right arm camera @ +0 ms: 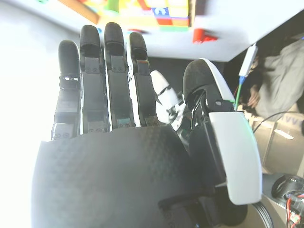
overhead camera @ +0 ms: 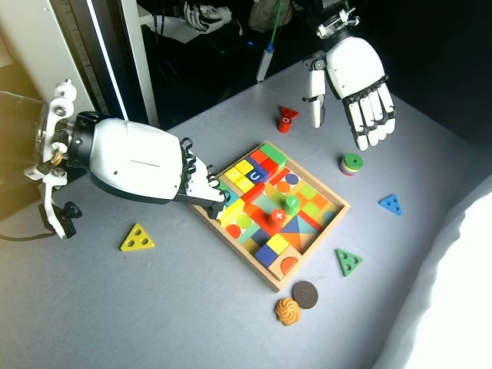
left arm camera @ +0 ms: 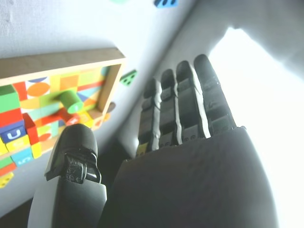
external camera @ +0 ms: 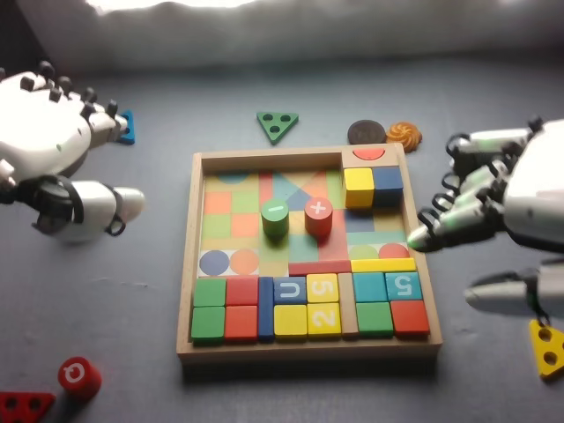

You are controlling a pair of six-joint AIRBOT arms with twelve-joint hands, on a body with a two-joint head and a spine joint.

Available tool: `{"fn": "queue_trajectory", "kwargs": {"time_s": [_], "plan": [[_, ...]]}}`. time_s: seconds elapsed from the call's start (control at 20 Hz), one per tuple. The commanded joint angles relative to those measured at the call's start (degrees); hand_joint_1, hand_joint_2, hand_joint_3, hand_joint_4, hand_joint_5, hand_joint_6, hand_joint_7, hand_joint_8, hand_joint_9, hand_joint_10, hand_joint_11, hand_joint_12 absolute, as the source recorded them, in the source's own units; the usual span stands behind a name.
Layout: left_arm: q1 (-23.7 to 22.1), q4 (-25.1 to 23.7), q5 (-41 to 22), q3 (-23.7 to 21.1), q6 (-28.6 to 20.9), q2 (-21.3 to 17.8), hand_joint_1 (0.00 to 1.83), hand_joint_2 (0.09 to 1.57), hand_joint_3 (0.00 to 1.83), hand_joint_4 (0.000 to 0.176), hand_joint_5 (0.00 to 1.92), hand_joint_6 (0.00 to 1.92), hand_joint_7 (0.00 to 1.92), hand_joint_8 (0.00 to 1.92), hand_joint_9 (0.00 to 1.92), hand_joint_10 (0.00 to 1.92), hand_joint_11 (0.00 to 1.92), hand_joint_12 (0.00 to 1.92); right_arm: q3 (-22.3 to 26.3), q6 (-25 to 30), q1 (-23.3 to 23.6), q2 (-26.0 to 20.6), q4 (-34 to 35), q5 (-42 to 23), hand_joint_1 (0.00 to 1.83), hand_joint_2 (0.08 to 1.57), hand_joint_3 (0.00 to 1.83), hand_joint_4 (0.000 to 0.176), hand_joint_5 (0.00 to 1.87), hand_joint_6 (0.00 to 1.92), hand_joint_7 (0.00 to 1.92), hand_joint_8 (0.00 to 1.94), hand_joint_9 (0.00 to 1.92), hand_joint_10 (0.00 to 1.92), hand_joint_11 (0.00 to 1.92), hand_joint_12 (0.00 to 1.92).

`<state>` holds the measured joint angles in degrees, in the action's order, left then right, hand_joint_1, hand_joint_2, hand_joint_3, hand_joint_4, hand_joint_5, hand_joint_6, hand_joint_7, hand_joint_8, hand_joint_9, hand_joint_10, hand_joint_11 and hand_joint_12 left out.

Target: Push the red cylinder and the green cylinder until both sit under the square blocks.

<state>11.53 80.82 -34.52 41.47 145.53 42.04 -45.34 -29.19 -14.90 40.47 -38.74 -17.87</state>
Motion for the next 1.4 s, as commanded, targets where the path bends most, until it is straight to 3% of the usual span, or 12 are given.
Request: {"fn": "queue_trajectory", "kwargs": {"time_s": [0.0,0.05,0.1,0.15,0.2,0.25,0.4,0.55,0.65,0.7,0.9,1.35], "plan": [[-0.7,-2.7,-3.5,0.2,0.2,-0.5,0.0,1.34,0.0,0.0,0.18,0.0,0.19,0.0,0.17,0.01,0.0,0.43,-0.4,0.0,1.5,0.3,1.4,-2.9,0.15,1.39,0.0,0.0,0.46,0.0,0.85,0.34,0.62,0.48,0.1,1.39],[-0.8,-2.5,-4.0,0.2,0.2,-0.5,0.0,1.34,0.0,0.0,0.18,0.0,0.2,0.0,0.18,0.01,0.0,0.44,-0.7,0.1,2.4,1.0,1.4,-1.2,0.21,1.38,0.0,0.0,0.41,0.0,0.78,1.15,0.59,1.31,0.09,1.54],[-0.9,-2.4,-4.6,0.1,0.2,-0.5,0.0,1.34,0.0,0.0,0.13,0.0,0.16,0.0,0.14,0.0,0.0,0.37,-1.1,0.7,3.5,1.9,1.4,1.2,0.27,1.37,0.0,0.0,0.41,0.0,0.83,1.63,0.62,1.78,0.08,1.75],[-1.0,-2.1,-5.1,0.1,0.2,-0.4,0.0,1.34,0.0,0.0,0.13,0.0,0.16,0.01,0.13,0.0,0.0,0.35,-1.6,1.6,4.3,2.8,1.4,3.2,0.27,1.38,0.0,0.0,0.4,0.0,0.85,1.81,0.68,1.89,0.16,1.89],[-1.4,-0.6,-5.5,0.0,1.5,-0.4,0.0,1.34,0.0,0.0,0.14,0.01,0.17,0.01,0.15,0.01,0.0,0.39,-2.4,2.3,4.7,3.9,1.4,3.5,0.37,1.36,0.0,0.0,0.42,0.01,0.95,1.91,0.85,1.92,0.45,1.91],[-1.8,0.8,-5.5,0.1,2.7,-0.3,0.0,1.34,0.0,0.0,0.16,0.01,0.19,0.01,0.17,0.01,0.0,0.42,-2.7,2.3,4.9,4.2,1.4,3.3,0.46,1.35,0.0,0.0,0.46,0.02,1.09,1.94,1.05,1.92,0.75,1.92],[-4.6,11.7,-4.1,0.9,13.0,0.2,0.0,1.34,0.0,0.0,0.15,0.0,0.18,0.0,0.16,0.0,0.0,0.42,-5.0,3.4,5.7,5.9,1.4,0.3,0.56,1.32,0.0,0.0,0.52,0.02,1.3,1.94,1.36,1.92,1.12,1.92],[-5.1,10.8,-4.5,1.0,13.6,0.2,0.0,1.35,0.0,0.0,0.15,0.0,0.18,0.0,0.16,0.0,0.0,0.43,-9.3,15.7,5.9,7.9,-7.9,-5.7,0.68,1.32,0.0,0.0,0.63,0.03,1.48,1.94,1.54,1.92,1.46,1.92],[-5.3,10.8,-4.5,1.1,13.6,0.2,0.0,1.34,0.0,0.0,0.15,0.0,0.18,0.01,0.16,0.0,0.0,0.45,-11.8,22.3,7.0,9.2,-15.8,-7.4,0.68,1.45,0.03,0.0,0.47,0.02,1.67,1.94,1.8,1.92,1.88,1.92],[-5.4,11.1,-4.5,1.2,13.6,0.2,0.0,1.35,0.0,0.0,0.12,0.0,0.16,0.0,0.14,0.0,0.0,0.41,-13.5,28.5,7.6,10.2,-22.6,-8.4,0.72,1.52,0.02,0.0,0.35,0.0,1.67,1.94,1.82,1.92,1.91,1.92],[-5.4,11.9,-4.7,0.7,13.6,0.2,0.0,1.35,0.0,0.0,0.15,0.0,0.18,0.0,0.16,0.0,0.0,0.48,-18.5,41.3,9.1,13.8,-37.9,-9.7,0.85,1.53,0.0,0.0,0.24,0.0,1.65,1.94,1.83,1.92,1.91,1.92],[-5.6,13.1,-5.0,0.9,13.8,0.2,0.0,1.35,0.0,0.0,0.13,0.0,0.18,0.0,0.16,0.0,0.0,0.39,-27.1,50.8,11.8,21.5,-55.0,-10.2,0.79,1.56,0.0,0.0,0.24,0.01,1.62,1.94,1.81,1.92,1.9,1.92]]}}
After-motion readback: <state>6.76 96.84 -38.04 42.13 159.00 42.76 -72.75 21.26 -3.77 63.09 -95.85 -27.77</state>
